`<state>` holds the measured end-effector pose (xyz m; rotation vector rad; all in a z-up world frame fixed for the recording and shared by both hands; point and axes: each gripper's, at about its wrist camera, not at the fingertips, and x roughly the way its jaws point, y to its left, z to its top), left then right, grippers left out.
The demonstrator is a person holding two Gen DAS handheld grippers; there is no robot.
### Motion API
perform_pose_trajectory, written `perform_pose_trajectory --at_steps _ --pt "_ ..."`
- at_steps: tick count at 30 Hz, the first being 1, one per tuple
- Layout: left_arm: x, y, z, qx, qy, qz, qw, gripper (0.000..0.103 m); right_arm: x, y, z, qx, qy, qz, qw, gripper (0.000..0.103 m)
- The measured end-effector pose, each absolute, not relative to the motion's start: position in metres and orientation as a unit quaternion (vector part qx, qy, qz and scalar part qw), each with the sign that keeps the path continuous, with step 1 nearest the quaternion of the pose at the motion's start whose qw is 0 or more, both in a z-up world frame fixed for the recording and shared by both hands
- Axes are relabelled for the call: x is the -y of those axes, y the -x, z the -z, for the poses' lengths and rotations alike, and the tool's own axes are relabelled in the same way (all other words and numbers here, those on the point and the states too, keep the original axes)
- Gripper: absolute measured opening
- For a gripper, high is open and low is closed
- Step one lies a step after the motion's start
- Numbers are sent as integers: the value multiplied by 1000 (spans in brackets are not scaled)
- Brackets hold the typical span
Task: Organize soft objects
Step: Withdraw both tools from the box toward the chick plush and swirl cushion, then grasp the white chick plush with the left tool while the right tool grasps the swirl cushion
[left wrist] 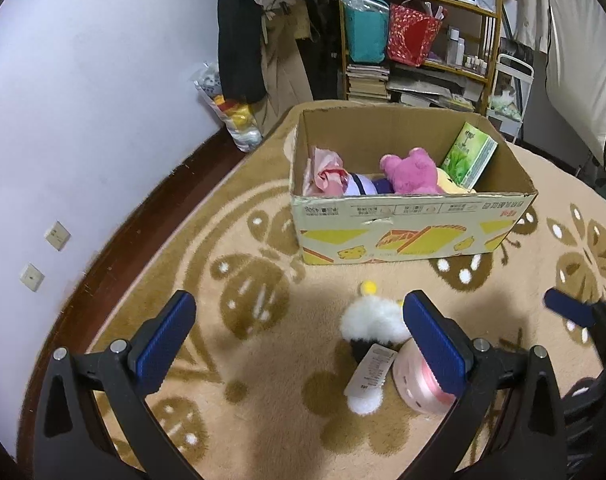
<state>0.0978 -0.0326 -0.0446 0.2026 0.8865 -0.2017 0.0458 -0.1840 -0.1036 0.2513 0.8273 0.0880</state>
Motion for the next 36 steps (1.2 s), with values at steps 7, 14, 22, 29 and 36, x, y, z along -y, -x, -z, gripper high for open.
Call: perform_pose_trajectory --at_steps 7,14,22,29,36 --pt "39 -111 62 -448 -94 107 882 102 170 -51 123 -424 -114 -62 896 103" --pt "44 -119 85 -480 -80 116 866 102 162 -59 142 -444 -108 -65 887 103" --pt "52 -125 104 -499 -85 121 854 102 157 -68 164 -466 -110 -60 876 103" --pt "56 -129 121 -518 -88 127 841 102 165 -73 169 -464 -131 -58 874 91" --pt "54 -134 132 -535 -82 122 832 102 159 -73 169 -465 -130 -94 871 46"
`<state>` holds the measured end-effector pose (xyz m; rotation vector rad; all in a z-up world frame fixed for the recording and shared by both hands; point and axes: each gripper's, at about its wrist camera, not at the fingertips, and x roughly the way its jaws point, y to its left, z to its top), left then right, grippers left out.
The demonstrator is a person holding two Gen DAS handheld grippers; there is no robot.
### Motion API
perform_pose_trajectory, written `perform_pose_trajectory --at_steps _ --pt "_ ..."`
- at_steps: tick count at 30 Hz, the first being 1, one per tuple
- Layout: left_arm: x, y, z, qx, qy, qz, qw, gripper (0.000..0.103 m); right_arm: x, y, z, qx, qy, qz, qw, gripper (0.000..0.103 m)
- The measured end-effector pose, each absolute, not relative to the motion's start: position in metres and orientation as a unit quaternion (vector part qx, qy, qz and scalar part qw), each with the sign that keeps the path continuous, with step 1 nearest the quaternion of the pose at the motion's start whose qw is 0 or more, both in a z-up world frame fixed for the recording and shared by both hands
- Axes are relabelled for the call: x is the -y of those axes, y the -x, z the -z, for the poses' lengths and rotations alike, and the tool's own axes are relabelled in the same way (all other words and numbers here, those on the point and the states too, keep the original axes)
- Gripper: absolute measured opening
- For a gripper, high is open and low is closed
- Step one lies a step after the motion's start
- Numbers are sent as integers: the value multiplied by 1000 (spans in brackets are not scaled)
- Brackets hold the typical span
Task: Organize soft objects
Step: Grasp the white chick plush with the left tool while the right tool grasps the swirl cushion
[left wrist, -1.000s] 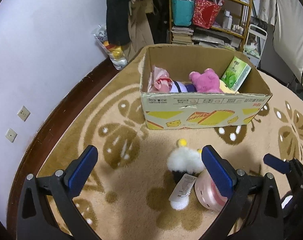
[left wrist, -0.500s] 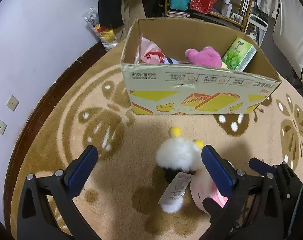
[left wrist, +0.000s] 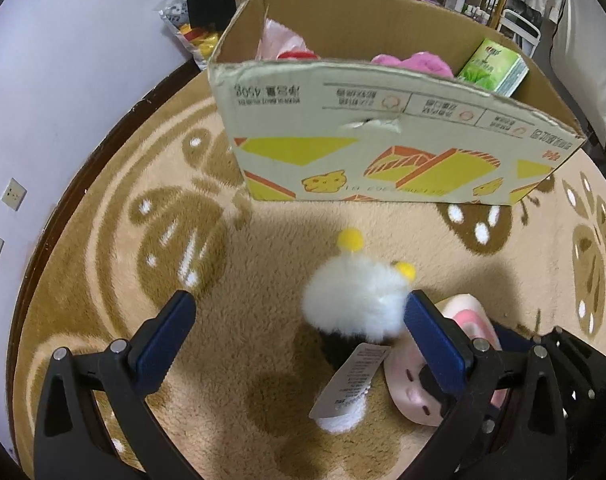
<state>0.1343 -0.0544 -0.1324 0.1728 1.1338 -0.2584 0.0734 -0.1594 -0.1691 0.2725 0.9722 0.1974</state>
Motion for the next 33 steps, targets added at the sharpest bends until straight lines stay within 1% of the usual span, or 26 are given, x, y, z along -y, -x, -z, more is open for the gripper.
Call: perform_pose_trajectory --at_steps 1,4,10,12,14,16,18,19,20,21,23,24,25,26,33 --pt "54 -135 134 -536 -82 119 832 102 157 -73 169 -465 -126 -95 871 44" --pt "52 -137 136 -533 -80 111 835 102 153 -73 169 -465 -116 -94 873 44" --pt "54 -142 146 -540 -79 115 830 102 164 -73 172 -471 -135 -88 867 44" --pt "56 -144 150 -541 -86 114 829 100 166 -73 173 -472 -139 -87 866 44" --pt "57 -147 155 -541 -92 116 828 92 167 -72 173 -471 -137 -86 867 44" --pt "61 -146 158 -540 -100 124 827 89 167 -72 173 -470 -134 -85 868 43" --pt "65 -145 159 -536 -106 129 828 85 165 -73 172 -469 -132 -84 869 40" --pt "67 -145 160 -535 -107 134 827 80 164 -74 172 -468 -132 -83 870 40" --pt "68 -145 161 -536 -105 137 827 74 165 -73 171 -468 -132 -83 870 39" --pt "68 -147 164 -542 -95 145 822 70 165 -73 171 -468 -133 -84 870 39" --pt "67 -149 169 -552 -78 157 816 51 167 -70 171 -468 -133 -84 869 38" --pt "67 -149 170 -550 -76 158 816 47 167 -70 171 -469 -133 -84 869 38" --pt "67 -149 169 -547 -79 162 817 39 166 -73 172 -470 -132 -84 869 38" --pt "68 -149 169 -547 -79 168 816 33 166 -73 172 -470 -132 -85 868 37" --pt "68 -138 160 -532 -78 154 829 28 162 -70 168 -464 -130 -83 872 30"
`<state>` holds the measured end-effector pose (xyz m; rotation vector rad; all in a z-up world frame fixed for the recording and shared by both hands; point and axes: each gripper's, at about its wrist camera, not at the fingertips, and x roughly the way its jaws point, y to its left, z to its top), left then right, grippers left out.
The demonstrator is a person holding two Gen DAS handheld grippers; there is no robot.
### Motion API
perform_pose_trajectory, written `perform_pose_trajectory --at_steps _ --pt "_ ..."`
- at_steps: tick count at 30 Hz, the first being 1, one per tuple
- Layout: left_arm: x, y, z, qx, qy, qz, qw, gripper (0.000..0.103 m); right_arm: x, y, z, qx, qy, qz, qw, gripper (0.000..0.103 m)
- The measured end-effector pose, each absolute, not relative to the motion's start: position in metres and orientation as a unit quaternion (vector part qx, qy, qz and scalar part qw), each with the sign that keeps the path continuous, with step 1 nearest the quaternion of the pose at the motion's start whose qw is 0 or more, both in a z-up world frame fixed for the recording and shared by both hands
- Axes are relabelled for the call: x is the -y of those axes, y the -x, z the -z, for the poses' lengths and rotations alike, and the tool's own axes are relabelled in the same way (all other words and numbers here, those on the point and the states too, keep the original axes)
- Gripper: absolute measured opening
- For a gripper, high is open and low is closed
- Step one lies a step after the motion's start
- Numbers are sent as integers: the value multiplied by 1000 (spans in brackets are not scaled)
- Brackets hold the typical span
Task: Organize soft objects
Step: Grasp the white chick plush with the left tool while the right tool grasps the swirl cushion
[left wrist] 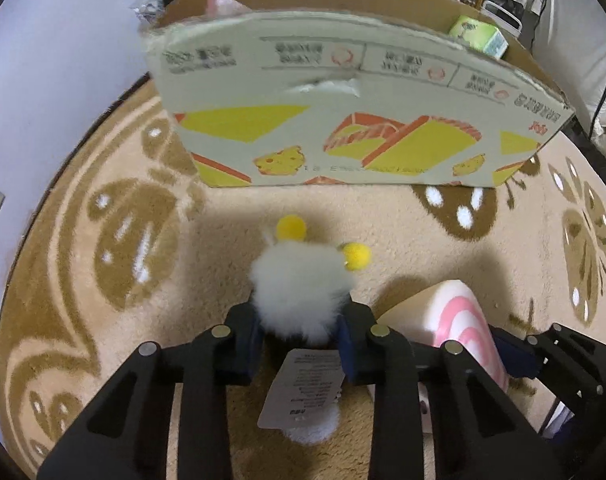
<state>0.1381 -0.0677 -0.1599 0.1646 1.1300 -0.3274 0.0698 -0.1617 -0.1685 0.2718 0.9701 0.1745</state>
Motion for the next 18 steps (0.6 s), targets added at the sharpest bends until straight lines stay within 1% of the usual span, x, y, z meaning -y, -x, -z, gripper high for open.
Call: perform_pose_trajectory --at_steps 3,12,18 --pt "63 -130 149 -525 -73 139 837 25 164 -66 160 -452 -127 -73 880 28" --pt "42 -111 118 -503 -44 117 855 24 183 -52 144 -434 -146 -43 888 27" --pt "33 -90 96 -483 -52 110 867 24 185 -40 133 -422 -134 -35 896 27"
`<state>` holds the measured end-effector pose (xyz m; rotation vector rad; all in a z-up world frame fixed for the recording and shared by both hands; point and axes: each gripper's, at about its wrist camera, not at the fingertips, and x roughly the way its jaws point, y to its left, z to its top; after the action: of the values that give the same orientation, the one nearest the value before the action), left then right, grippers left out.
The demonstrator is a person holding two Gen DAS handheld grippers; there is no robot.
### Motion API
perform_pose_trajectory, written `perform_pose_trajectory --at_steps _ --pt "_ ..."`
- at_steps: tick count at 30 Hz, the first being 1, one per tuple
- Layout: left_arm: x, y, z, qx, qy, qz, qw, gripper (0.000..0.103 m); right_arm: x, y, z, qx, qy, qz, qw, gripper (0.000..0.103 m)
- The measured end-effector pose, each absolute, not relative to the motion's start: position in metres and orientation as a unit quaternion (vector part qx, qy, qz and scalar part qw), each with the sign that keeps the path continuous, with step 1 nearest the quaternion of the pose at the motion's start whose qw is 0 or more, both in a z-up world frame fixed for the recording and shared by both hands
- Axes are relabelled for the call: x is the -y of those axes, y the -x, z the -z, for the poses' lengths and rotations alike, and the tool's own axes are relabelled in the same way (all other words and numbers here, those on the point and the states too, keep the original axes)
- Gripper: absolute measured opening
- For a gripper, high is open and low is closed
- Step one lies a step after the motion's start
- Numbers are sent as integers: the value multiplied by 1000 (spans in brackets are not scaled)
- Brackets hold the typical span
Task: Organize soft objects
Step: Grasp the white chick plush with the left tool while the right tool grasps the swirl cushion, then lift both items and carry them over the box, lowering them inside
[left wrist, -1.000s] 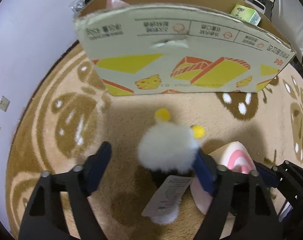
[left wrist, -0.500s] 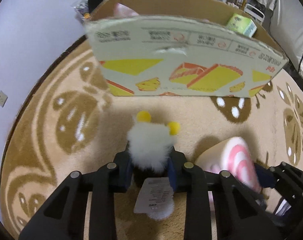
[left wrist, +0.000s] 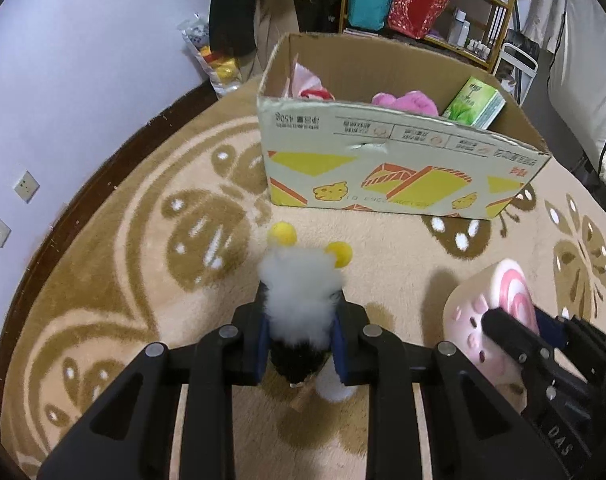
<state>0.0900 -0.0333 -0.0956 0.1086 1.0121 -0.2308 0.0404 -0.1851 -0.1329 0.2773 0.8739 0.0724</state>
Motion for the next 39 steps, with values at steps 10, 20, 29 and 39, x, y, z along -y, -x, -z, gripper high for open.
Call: perform_pose_trajectory --at_steps 10,20,29,39 --pt "31 -68 58 -430 -79 99 894 24 186 -27 111 -394 -118 -23 911 27" --pt "30 -52 27 -379 -96 90 916 24 194 -20 81 -355 -128 -26 926 27" --pt "36 -61 -2 -327 -109 86 935 24 202 -25 59 -327 -125 -22 936 27" --pt "46 -89 -12 -287 -100 94 948 24 202 -45 55 -310 -107 -23 945 27"
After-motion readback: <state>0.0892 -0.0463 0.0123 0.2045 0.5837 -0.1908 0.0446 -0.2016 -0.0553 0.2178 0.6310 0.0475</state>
